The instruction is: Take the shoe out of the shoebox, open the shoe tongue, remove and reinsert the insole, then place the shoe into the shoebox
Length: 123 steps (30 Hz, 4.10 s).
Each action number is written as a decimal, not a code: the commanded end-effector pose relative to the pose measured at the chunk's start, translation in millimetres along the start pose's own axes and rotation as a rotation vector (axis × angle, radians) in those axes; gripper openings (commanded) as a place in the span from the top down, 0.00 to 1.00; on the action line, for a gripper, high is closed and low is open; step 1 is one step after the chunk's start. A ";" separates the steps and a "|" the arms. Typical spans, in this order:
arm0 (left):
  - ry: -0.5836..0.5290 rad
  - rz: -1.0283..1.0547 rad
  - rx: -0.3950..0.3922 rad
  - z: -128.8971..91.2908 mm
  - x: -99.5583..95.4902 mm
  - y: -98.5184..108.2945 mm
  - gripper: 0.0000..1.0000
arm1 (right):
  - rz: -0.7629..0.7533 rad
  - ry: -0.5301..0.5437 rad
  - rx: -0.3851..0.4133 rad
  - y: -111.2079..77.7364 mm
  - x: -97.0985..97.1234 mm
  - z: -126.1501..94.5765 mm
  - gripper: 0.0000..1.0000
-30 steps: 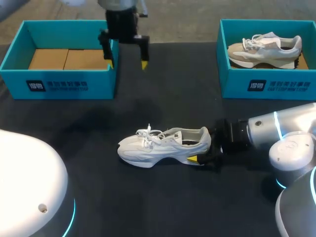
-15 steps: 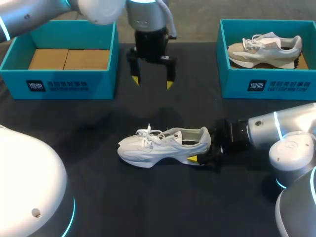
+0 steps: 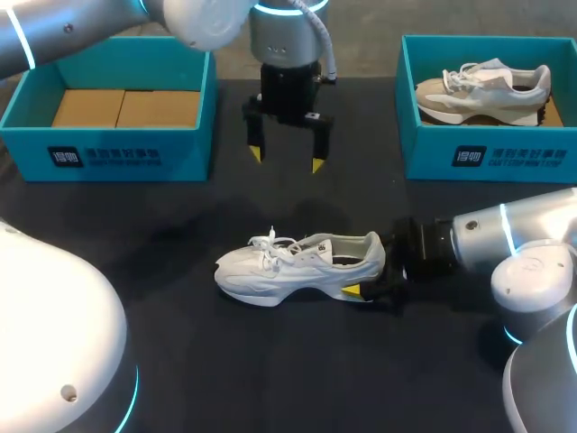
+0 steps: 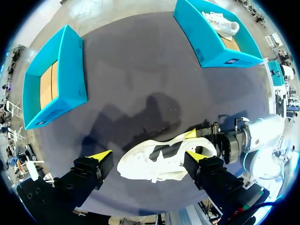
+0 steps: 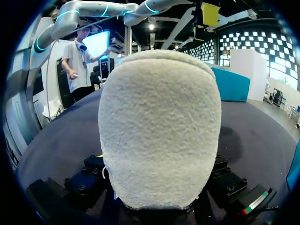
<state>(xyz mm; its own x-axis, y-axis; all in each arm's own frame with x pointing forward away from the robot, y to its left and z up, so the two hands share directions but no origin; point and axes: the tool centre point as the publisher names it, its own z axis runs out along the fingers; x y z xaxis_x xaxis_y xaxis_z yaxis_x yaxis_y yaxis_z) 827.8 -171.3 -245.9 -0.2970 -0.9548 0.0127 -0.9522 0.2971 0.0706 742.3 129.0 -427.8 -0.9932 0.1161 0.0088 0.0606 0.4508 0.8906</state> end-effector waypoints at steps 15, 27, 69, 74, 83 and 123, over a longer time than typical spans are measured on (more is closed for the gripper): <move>0.005 -0.026 0.018 3.9 16.7 28.7 0.00 | 0.001 -0.001 0.003 0.0 1.3 1.6 1.00; 0.013 0.017 -0.036 44.9 51.3 53.8 0.00 | 0.001 -0.001 0.003 0.0 1.3 1.6 1.00; -0.107 0.019 -0.191 126.5 72.7 62.1 0.00 | 0.001 -0.001 0.003 0.0 1.3 1.6 1.00; -0.139 -0.027 -0.185 128.7 66.6 66.3 0.00 | 0.001 -0.001 0.003 0.0 1.3 1.6 1.00; -0.183 -0.128 -0.181 119.4 44.6 81.3 0.00 | 0.001 -0.001 0.003 0.0 1.3 1.6 1.00; -0.063 -0.185 -0.095 78.7 12.4 99.8 1.00 | 0.001 -0.001 0.003 0.0 1.3 1.6 1.00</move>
<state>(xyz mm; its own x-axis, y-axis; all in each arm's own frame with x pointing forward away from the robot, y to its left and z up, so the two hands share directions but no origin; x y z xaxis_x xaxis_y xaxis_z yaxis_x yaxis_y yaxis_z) 728.2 -163.4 -316.7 -0.1283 -0.9865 -0.1021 -0.9794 0.1099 0.1694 742.3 129.1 -427.9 -0.9932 0.1160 0.0088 0.0605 0.4507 0.8906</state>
